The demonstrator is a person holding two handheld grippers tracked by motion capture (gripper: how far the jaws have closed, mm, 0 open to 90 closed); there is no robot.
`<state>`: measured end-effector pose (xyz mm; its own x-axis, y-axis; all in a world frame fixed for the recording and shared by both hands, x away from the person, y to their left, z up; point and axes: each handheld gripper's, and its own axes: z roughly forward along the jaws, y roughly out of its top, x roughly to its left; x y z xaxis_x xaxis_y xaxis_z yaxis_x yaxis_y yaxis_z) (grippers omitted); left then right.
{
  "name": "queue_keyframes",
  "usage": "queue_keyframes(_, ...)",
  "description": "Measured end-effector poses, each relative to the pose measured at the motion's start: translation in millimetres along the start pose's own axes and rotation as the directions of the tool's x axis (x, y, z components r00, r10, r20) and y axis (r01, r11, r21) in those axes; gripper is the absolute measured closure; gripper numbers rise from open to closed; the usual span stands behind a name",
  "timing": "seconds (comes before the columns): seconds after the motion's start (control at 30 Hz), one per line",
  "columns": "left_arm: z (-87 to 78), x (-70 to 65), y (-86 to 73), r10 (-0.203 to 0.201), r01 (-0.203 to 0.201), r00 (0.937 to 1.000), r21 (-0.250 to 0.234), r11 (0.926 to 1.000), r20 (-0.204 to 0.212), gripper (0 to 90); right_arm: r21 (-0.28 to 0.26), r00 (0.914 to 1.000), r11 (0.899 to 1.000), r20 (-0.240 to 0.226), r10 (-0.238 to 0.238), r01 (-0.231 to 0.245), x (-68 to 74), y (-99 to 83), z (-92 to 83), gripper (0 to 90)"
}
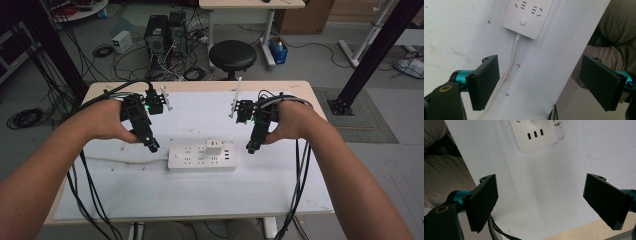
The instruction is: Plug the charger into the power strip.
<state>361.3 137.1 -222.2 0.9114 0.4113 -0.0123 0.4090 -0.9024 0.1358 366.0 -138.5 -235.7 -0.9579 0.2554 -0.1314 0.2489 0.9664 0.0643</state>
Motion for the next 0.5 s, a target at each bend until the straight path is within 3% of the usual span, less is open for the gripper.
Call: queue_keyframes(0.5,-2.4,-5.4,1.7,0.003,-0.003,0.9999,0.0,1.0,-0.016,16.7,-0.004,1.0,1.0,0.003,0.004,-0.004,3.7,-2.0,-1.3,12.3)
